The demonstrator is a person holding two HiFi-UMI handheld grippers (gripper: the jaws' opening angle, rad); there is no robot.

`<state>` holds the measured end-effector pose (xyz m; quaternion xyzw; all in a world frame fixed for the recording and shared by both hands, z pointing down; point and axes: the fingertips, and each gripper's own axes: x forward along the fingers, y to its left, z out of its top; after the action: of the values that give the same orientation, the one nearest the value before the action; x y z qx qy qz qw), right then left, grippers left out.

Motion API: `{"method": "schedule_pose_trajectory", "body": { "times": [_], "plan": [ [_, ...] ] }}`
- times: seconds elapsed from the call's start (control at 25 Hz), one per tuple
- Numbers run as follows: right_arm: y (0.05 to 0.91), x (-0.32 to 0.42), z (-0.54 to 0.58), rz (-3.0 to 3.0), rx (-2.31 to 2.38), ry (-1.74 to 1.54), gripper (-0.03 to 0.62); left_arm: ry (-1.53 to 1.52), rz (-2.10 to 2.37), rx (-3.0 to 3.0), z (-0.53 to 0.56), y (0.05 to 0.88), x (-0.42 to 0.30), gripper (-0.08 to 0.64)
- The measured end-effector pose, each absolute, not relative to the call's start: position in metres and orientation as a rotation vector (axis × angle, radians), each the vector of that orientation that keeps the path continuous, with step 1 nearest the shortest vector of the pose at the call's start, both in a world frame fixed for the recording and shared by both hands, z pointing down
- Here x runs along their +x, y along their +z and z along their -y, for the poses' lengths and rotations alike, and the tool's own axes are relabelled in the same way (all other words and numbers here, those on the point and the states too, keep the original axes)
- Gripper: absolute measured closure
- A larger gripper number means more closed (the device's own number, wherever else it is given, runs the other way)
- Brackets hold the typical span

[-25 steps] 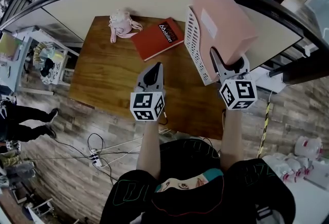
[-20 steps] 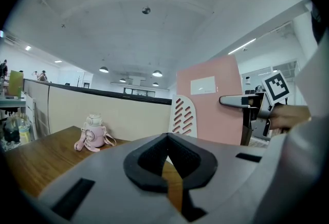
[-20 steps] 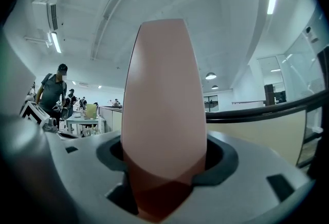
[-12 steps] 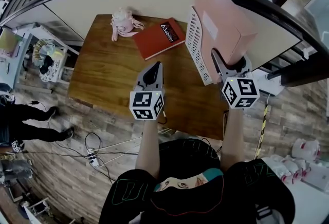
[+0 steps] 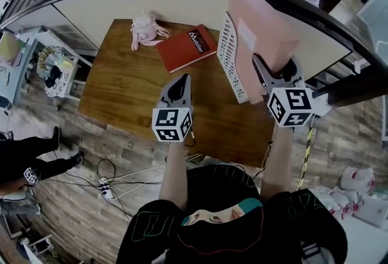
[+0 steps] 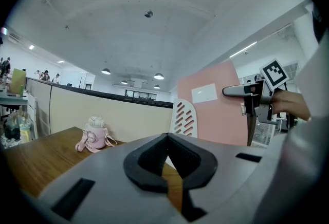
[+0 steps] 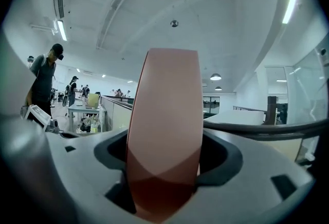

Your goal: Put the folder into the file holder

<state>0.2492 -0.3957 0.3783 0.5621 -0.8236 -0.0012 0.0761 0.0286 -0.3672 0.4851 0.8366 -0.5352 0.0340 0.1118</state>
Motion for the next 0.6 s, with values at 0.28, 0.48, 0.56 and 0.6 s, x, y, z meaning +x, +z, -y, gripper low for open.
{"method": "schedule_pose_trajectory", "body": {
  "times": [0.28, 0.48, 0.56, 0.6],
  "plan": [
    [0.359, 0.247, 0.400, 2.444, 1.616, 0.011, 0.251, 0.063, 1.579, 2.468, 0.373, 0.477, 0.028, 0.563],
    [0.356, 0.245, 0.402, 2.395, 1.542, 0.115, 0.249, 0.029, 1.573, 2.482, 0.377, 0.470, 0.031, 0.563],
    [0.356, 0.246, 0.402, 2.377, 1.551, 0.159, 0.258, 0.021, 1.567, 2.487, 0.378, 0.469, 0.033, 0.563],
    [0.356, 0.247, 0.402, 2.377, 1.562, 0.177, 0.268, 0.018, 1.564, 2.489, 0.378, 0.469, 0.033, 0.563]
  ]
}}
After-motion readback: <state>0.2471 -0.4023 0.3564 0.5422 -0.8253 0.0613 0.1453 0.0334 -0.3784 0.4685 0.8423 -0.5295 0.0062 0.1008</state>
